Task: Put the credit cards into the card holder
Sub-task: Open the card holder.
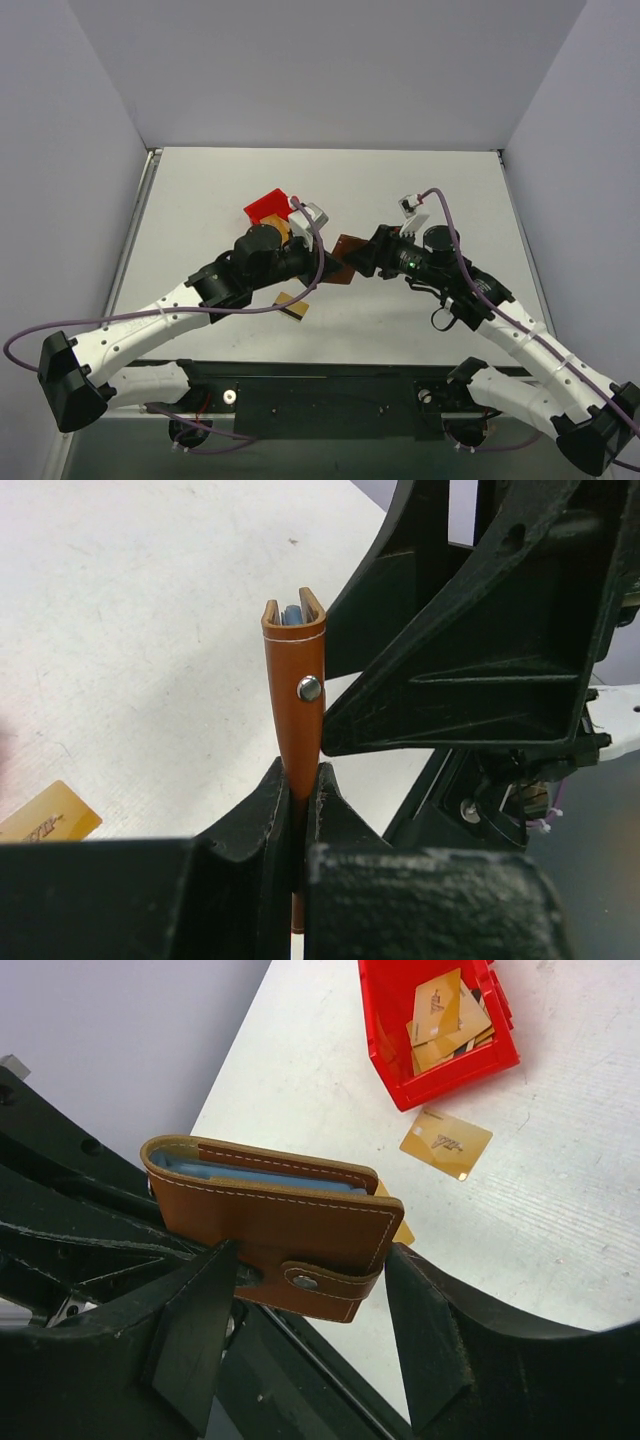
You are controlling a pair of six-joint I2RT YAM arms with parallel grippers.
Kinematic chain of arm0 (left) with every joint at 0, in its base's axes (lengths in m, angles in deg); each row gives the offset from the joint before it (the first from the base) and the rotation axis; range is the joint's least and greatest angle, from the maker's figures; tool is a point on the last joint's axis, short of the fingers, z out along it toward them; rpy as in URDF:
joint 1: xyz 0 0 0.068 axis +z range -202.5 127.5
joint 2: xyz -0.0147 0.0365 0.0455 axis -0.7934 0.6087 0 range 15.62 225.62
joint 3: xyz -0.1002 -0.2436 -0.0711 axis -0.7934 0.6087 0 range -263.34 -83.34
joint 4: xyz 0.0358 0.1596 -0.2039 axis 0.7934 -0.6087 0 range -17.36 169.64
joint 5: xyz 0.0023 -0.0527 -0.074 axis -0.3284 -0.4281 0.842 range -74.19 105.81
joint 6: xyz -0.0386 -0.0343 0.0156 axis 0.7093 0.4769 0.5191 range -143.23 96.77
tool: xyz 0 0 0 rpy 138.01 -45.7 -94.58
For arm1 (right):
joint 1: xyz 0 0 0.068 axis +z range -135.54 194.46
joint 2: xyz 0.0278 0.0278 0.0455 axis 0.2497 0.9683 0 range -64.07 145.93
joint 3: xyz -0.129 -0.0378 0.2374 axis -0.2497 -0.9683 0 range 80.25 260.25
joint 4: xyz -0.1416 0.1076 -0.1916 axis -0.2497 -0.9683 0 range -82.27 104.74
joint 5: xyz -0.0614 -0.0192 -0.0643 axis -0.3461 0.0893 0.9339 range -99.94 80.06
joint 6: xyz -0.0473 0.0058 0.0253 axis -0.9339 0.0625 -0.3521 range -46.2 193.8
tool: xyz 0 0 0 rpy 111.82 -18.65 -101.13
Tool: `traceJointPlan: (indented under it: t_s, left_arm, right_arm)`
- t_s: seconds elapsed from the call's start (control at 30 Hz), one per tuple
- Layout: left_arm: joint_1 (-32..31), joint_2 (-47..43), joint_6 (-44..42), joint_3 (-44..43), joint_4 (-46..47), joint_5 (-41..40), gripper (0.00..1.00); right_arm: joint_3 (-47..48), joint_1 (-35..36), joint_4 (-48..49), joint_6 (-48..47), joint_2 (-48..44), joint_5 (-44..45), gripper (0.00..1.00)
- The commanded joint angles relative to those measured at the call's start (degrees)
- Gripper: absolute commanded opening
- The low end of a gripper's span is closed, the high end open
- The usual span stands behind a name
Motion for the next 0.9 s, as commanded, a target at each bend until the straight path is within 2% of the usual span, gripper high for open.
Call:
traceJointPlan:
  t_s: [0.0, 0.3, 0.57, 0.87]
  left_arm:
    - [-1.58, -0.85, -1.66, -3.36, 0.47, -5.10, 0.00]
    - [-2.20, -3.05, -1.75, -2.39, 1.78, -8.18, 0.00]
    - [-2.20, -3.93, -1.40, -1.51, 3.28, -8.27, 0.00]
    - [-2.29, -3.40, -2.10, -2.21, 1.44, -13.10, 0.00]
  right_arm:
    - [2.47, 1.21, 1.15, 0.91, 1.93, 0.70, 0.56]
    - [3.26, 1.74, -2.55, 1.35, 4.13, 6.58, 0.51]
    - [4.31, 1.74, -10.45, 2.14, 5.62, 14.32, 0.48]
    - [9.66, 1.74, -25.63, 3.02, 8.69, 27.75, 0.43]
